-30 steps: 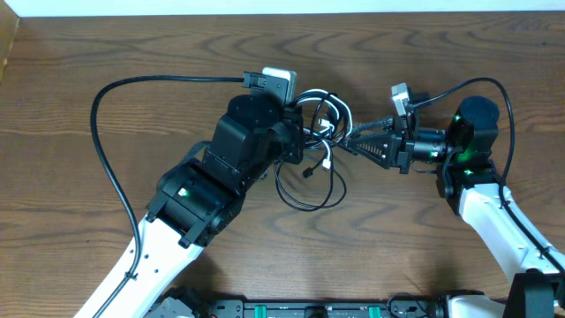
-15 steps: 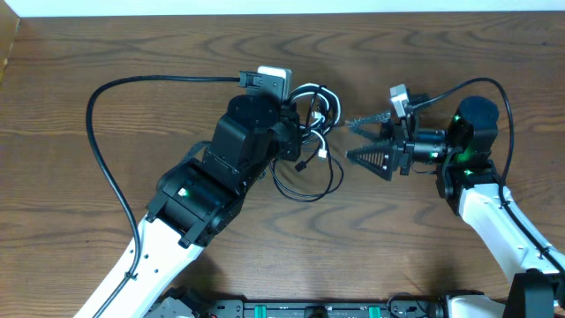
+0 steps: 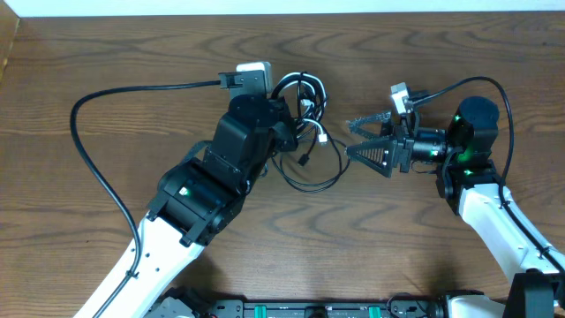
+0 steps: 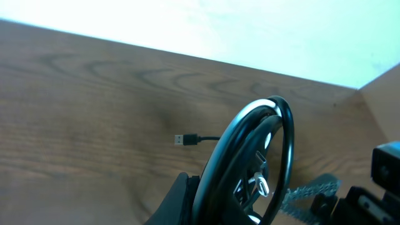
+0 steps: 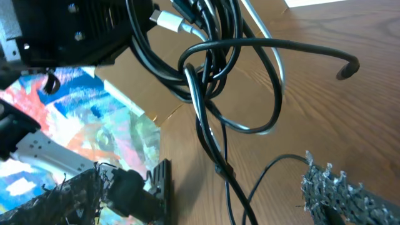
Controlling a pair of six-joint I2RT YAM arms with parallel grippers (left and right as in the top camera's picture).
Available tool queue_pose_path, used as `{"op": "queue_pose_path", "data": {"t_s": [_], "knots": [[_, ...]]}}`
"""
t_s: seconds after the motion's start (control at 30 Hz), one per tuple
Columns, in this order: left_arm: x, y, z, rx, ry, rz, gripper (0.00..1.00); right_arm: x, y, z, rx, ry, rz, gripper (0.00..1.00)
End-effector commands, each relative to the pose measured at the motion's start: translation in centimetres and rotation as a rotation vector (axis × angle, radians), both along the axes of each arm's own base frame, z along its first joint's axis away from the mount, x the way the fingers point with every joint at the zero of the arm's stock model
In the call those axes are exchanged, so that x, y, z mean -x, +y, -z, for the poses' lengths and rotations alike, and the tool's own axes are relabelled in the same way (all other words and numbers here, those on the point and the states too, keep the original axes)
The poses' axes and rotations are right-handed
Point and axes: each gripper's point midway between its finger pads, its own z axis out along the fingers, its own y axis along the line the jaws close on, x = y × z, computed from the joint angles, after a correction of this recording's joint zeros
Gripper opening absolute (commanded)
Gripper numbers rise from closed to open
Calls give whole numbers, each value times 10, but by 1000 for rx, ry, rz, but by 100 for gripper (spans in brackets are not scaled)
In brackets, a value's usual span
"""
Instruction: Untangle cables
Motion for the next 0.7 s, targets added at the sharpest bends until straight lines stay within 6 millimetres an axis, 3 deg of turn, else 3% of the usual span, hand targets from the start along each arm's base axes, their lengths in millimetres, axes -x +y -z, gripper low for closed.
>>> {"op": "queue_pose_path", "data": {"t_s": [0.0, 0.1, 0.37, 0.5, 0.67], "knots": [[-4, 0, -2, 105, 32, -68, 8, -2, 0, -2, -3, 30, 20, 99], [-1, -11, -1, 165, 65, -38, 8, -1, 1, -2, -3, 29, 17, 99], [-5, -15, -11, 313, 79, -94, 8, 3, 9, -5, -3, -14, -9, 99], [2, -34, -11, 359, 121, -2, 8, 8, 17, -5, 2, -52, -33, 99], [7, -42, -8, 371, 150, 45, 8, -2, 19, -3, 17, -60, 25, 85]]}}
